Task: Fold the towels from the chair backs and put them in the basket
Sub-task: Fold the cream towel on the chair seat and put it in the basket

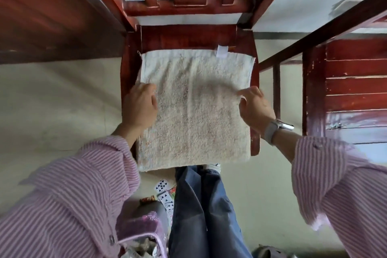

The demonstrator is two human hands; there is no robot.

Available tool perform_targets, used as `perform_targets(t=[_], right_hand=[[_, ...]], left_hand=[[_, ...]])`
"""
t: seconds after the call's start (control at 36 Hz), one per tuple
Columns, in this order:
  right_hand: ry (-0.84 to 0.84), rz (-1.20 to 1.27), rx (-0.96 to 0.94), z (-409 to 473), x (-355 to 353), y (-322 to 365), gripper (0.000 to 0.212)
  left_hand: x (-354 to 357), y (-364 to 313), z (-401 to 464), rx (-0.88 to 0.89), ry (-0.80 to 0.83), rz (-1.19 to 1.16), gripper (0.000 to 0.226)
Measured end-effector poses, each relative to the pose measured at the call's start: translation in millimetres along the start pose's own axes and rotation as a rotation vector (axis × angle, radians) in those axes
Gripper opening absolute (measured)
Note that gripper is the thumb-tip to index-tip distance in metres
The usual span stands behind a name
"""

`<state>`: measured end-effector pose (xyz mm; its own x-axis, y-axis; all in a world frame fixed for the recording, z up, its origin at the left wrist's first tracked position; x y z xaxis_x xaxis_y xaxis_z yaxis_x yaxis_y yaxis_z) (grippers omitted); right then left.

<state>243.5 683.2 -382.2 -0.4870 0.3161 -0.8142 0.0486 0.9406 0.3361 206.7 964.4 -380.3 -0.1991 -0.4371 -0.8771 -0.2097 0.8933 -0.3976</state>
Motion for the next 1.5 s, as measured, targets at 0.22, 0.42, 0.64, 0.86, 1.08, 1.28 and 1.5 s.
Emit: perform_targets(t=[0.22,0.42,0.64,0.86,1.08,1.28,1.5], right_hand=[[-0.077,-0.165,-0.058,79,-11,12,0.049],[-0.109,-0.189,0.056,94,-19,8,0.039],[-0.119,0.103,0.123,81,-30,10,0.034],[0.071,0.228,-0.06,51,-58,24,0.011],[0.632,0.145,-0.017,17,-42,16,0.005],[-0.135,0.253,0.121,76,-41,7,0.019],[-0.157,0.102,0.086,93,-23,5,0.021]], left_hand=[[8,10,84,-0.032,0.065,0.143,0.048],[-3,8,101,0.012,-0.044,0.187,0.039],[-23,4,84,0.06,-0.175,0.017,0.018],[-32,-1,38,-0.187,0.692,-0.692,0.01],[-29,28,28,-0.335,0.764,-0.493,0.011],[-29,37,73,-0.101,0.0,-0.128,0.017],[-9,41,87,-0.02,0.026,-0.023,0.018]])
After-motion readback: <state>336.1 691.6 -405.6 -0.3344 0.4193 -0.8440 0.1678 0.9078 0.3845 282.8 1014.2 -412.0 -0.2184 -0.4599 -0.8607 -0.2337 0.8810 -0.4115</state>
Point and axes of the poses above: each hand's wrist, its own z-axis towards the middle knuckle, its own x-axis out of the palm, y = z × x, the point moved 5 cm from there along z, towards the middle knuckle, and after that the axes turned 2 degrees about -z, right-handed, at the moved point
